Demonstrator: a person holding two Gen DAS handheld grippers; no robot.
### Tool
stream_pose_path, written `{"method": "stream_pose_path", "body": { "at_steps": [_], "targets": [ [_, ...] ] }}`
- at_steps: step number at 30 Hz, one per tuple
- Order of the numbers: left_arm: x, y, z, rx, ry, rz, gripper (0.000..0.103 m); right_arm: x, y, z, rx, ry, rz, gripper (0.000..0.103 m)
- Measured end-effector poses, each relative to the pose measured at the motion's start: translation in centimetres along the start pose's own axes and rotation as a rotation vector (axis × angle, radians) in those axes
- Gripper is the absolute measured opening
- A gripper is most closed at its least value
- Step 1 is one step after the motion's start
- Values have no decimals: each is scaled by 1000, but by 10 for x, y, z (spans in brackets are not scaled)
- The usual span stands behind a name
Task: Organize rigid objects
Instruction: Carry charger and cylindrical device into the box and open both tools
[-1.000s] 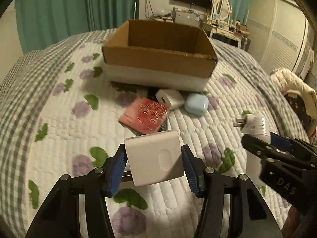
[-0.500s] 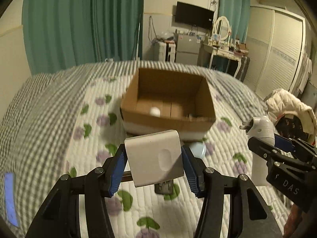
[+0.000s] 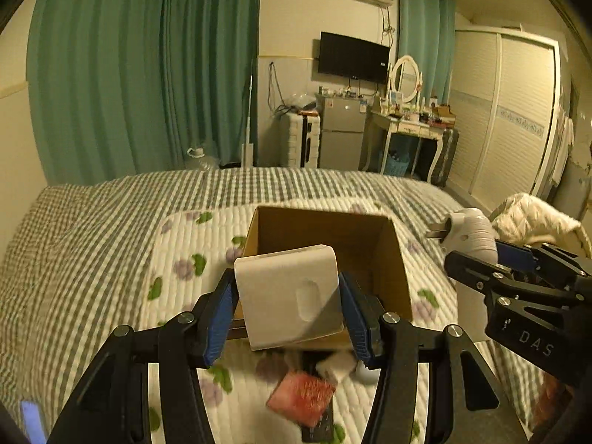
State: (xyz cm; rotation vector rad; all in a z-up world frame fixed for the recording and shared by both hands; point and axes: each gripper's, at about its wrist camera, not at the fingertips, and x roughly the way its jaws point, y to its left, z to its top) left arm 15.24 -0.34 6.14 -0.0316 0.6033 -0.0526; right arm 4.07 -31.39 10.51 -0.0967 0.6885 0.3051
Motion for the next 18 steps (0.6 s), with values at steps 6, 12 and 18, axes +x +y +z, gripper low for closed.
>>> {"method": "stream_pose_path", "body": {
  "at_steps": [6,12,18],
  "targets": [
    [41,5,23,6,16,-13,55,31,2,37,-17,-12,15,49],
    [90,-2,27,62,41,-11,55,79,4,55,-56,9,8,49],
    [141,-5,19,105,94,-4,55,132,-4,56,-65,53,0,49]
  ]
}}
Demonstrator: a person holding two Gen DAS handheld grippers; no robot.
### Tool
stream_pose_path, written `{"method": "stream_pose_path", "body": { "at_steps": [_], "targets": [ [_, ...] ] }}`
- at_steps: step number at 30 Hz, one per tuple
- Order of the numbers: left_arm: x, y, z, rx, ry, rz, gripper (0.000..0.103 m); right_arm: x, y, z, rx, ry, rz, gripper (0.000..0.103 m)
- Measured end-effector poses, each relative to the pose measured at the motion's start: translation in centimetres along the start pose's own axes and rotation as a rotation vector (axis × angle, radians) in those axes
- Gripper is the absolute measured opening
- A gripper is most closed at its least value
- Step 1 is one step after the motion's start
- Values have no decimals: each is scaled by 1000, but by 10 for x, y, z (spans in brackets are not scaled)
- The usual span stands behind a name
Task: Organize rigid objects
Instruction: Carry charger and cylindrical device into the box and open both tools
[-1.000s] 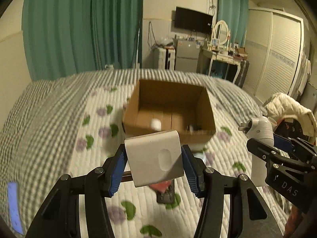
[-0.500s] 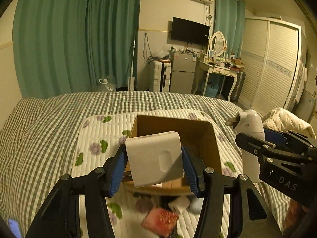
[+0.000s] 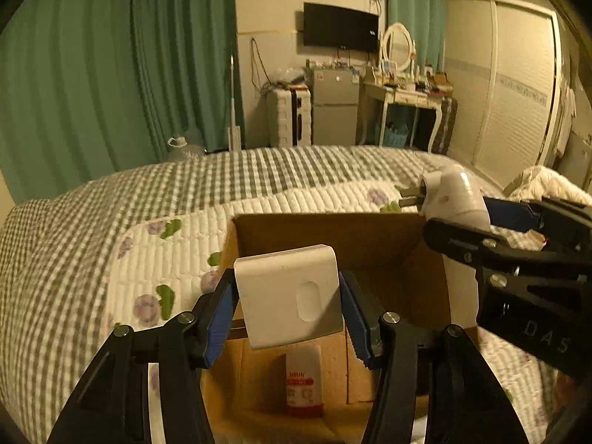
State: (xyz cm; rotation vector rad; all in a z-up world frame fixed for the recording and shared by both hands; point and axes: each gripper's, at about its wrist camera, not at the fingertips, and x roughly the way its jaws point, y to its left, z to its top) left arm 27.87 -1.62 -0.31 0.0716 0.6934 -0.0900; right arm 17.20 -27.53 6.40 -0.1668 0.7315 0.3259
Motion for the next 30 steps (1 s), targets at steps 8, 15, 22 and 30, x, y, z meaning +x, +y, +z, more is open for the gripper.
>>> {"method": "stream_pose_path", "body": {
  "at_steps": [8,15,22,30],
  "targets": [
    [49,1,-10,20,46,6,55,50,-16,-7,11,33,-18,49],
    [56,-5,-12,28,62,-18,57,66,-17,-12,17,52,-10,49],
    [39,-3,-2,5,25,1,66,59,-14,-9,31,39,15,49],
    [24,1,4,20,-5,29,66,60,-15,-4,35,46,6,50]
  ]
}}
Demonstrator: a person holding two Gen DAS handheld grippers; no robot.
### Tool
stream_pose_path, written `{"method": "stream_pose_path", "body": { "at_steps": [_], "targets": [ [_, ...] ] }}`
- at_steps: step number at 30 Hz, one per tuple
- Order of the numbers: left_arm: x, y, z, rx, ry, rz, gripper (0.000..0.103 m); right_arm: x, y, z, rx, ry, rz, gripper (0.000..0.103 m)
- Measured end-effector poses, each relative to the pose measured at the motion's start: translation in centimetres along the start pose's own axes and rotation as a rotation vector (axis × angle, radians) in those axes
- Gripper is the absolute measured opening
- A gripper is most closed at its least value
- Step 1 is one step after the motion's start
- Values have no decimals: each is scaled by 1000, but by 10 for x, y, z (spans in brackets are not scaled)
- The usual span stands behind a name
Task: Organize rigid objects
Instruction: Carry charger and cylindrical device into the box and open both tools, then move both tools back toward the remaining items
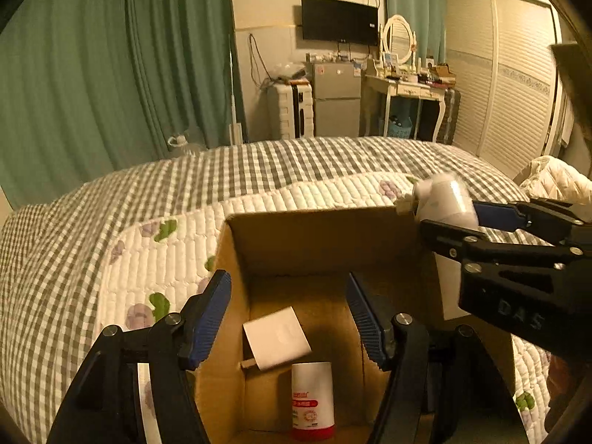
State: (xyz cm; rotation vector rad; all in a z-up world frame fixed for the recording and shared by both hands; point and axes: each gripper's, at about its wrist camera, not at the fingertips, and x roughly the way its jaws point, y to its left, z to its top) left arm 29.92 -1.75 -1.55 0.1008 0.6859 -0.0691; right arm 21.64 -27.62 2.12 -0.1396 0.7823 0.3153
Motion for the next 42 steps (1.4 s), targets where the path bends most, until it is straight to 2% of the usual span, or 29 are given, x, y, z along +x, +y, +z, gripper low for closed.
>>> {"method": "stream_pose_path", "body": {
  "at_steps": [3,7,10,16,17,18,20,23,27,31,35,40,42],
  "targets": [
    [-10,0,-3,10,-14,-3,66,-4,-4,1,33,-10,-17,75],
    [-35,-2,-7,13,-19,9,68,-30,-9,4,48,-42,-23,75],
    [-65,-3,-8,2,-38,16,75,-61,-10,6,29,-64,-50,75],
    [-135,-3,-11,-14,-68,18,80,-148,-13,-1,26,-112,-82,82],
    [-147,-2,-11,-16,-77,19,85,-163,-13,-3,22,-122,-82,82],
    [-162,-1,-11,-17,-90,19,90,-175,-13,-5,19,-130,-84,84],
    [-184,0,-11,-15,-113,25,91,-202,-11,-8,7,-144,-91,87],
    [-213,0,-10,-17,-134,43,99,-239,-5,-14,-14,-167,-113,94],
    [-238,2,-19,-14,-175,70,103,-274,3,-30,-36,-198,-134,103],
    [-247,4,-40,-21,-179,86,103,-283,12,-53,-35,-197,-102,103],
    [-240,8,-67,-58,-153,58,103,-277,18,-81,-31,-178,-114,103],
    [-208,7,-104,-51,-101,55,103,-245,13,-120,40,-131,-117,103],
    [-191,6,-115,-50,-61,59,103,-219,11,-134,91,-73,-127,103]
  ]
}}
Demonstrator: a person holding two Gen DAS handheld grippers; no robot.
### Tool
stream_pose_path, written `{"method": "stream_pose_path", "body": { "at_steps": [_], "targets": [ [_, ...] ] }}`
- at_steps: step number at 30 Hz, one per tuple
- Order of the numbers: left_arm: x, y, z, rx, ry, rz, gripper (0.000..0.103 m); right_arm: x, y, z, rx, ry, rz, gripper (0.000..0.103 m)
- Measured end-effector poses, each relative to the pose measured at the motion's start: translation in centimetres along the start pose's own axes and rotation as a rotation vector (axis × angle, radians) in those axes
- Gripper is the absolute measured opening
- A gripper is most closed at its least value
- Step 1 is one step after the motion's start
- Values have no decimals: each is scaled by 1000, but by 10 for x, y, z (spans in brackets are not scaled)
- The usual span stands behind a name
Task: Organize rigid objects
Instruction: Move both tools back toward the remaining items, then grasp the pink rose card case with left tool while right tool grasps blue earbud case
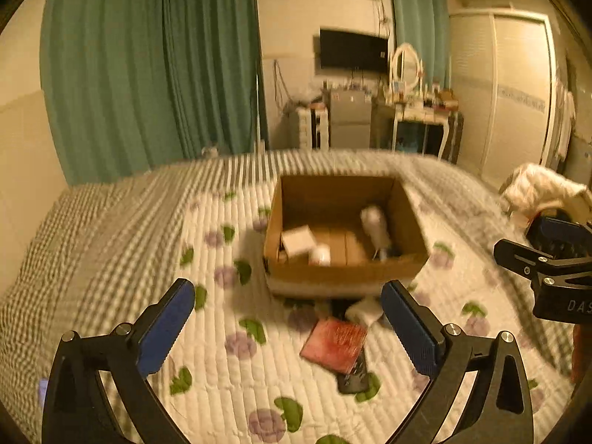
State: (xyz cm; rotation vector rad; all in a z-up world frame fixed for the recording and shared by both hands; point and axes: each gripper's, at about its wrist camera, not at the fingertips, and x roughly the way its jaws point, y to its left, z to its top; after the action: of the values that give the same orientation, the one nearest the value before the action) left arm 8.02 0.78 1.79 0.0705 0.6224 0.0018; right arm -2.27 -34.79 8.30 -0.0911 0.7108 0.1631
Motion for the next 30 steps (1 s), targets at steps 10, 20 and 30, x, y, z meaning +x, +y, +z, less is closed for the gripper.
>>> {"method": "stream_pose_path", "body": {
  "at_steps": [10,20,30],
  "targets": [
    [87,-4,-58,-53,181,-46,103,104,11,-50,-34,131,42,103],
    [145,-30,-89,-34,304,-136,103,178,9,-56,-89,204,104,103],
    [163,-45,-90,5,303,-167,82,205,10,-70,-107,232,152,102]
  ]
}}
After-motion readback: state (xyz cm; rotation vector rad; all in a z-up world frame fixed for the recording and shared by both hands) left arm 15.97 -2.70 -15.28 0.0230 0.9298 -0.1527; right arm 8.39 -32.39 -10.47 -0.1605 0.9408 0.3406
